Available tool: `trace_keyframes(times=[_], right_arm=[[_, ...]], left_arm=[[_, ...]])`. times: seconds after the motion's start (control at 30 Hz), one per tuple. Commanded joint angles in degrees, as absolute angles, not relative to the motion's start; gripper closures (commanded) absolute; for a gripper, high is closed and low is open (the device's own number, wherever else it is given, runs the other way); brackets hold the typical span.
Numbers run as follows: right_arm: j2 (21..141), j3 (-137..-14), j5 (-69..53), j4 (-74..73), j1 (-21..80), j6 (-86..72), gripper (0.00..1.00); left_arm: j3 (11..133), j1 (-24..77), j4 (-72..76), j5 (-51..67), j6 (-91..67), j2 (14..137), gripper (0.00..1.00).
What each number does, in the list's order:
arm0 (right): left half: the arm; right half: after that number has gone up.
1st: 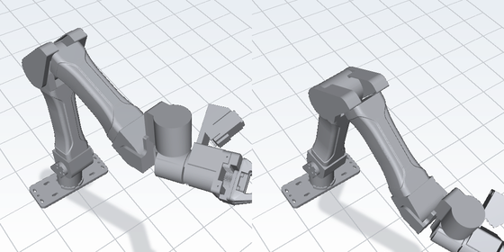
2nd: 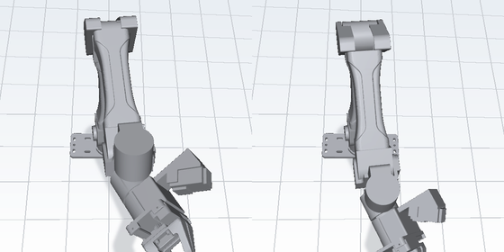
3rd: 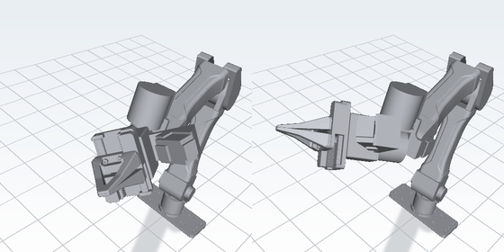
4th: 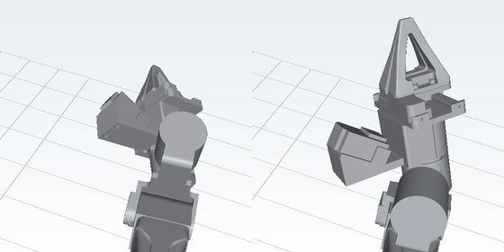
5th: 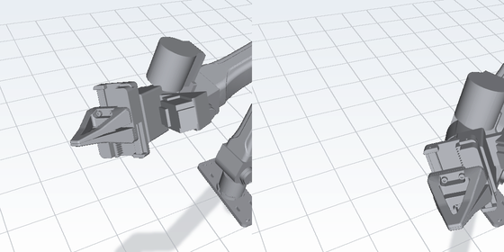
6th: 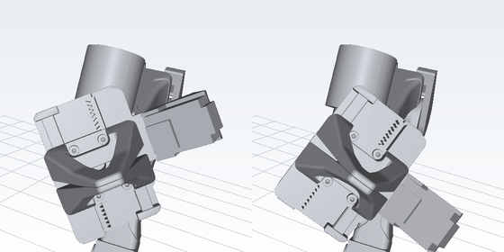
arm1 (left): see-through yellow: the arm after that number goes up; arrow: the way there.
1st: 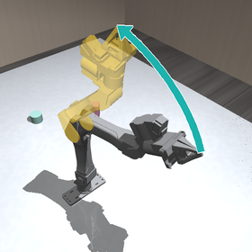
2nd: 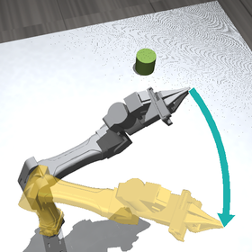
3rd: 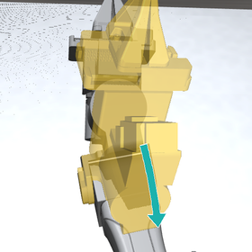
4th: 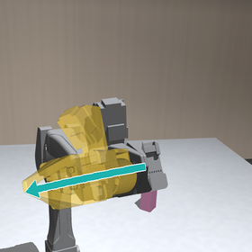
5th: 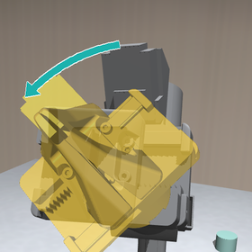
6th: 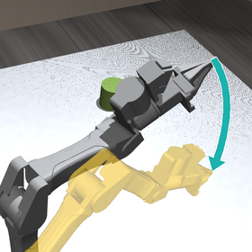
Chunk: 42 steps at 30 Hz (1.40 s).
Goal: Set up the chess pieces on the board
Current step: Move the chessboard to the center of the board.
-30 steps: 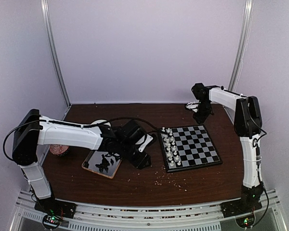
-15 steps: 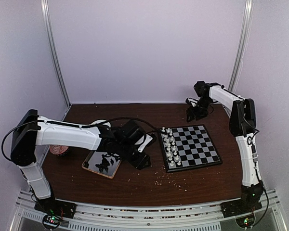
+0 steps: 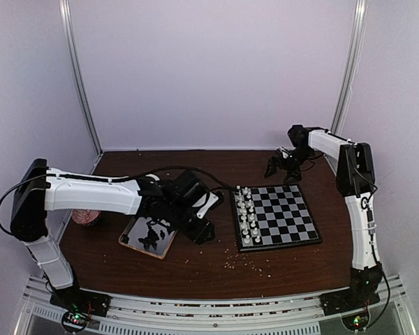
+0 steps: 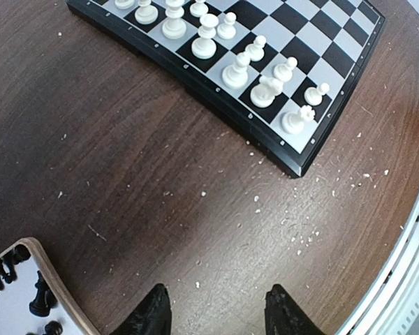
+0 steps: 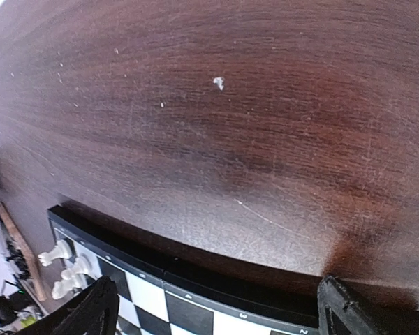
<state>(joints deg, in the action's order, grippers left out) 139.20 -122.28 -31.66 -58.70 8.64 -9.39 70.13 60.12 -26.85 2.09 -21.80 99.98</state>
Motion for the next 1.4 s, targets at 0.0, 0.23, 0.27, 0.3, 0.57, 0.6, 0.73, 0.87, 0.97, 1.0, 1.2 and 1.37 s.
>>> trace_keyframes(times=[0.0,0.23,0.27,0.3,0.57,0.6,0.73,0.87,0.97,1.0,1.2,1.37], right_arm=[[139.78,-121.42,-36.82,-58.96,7.62,-13.97,0.0],[131.61,-105.16,-37.85,-56.57,7.39,-13.68,0.01],[130.64,-103.17,-37.97,-56.49,7.38,-13.44,0.0],[129.61,-100.48,-38.11,-56.07,7.37,-13.3,0.0],[119.6,-84.92,-38.66,-51.59,7.62,-11.95,0.01],[117.62,-83.14,-38.76,-51.05,7.69,-11.62,0.0],[112.77,-77.48,-38.95,-48.88,8.34,-11.19,0.0],[110.58,-74.0,-41.18,-46.88,10.16,-11.67,0.01],[111.24,-74.36,-42.55,-47.06,11.79,-11.19,0.01],[111.65,-74.68,-42.74,-47.3,12.12,-10.89,0.0],[114.49,-79.26,-44.31,-52.06,12.38,-5.58,0.01],[115.34,-78.99,-45.09,-56.7,12.17,-0.03,0.0]], left_arm=[[72.28,60.47,-28.92,0.46,-23.17,98.24,0.53],[72.36,60.47,-29.75,0.56,-22.52,98.36,0.53],[72.19,60.52,-29.67,0.84,-22.06,98.54,0.53],[71.9,60.55,-29.63,1.1,-21.53,98.79,0.53],[66.65,61.78,-29.75,-0.27,-14.09,98.13,0.5],[65.95,61.76,-29.79,-0.42,-14.26,97.64,0.5],[61.71,62.0,-26.27,2.93,-14.28,94.74,0.5],[58.1,62.71,-24.03,3.54,-13.98,93.11,0.5],[55.64,63.03,-22.48,4.26,-14.37,92.64,0.5],[55.19,63.22,-21.96,4.19,-14.42,92.76,0.49],[53.46,64.86,-16.62,4.88,-9.73,94.02,0.47],[57.11,67.2,-14.7,4.68,-4.85,99.83,0.41]])
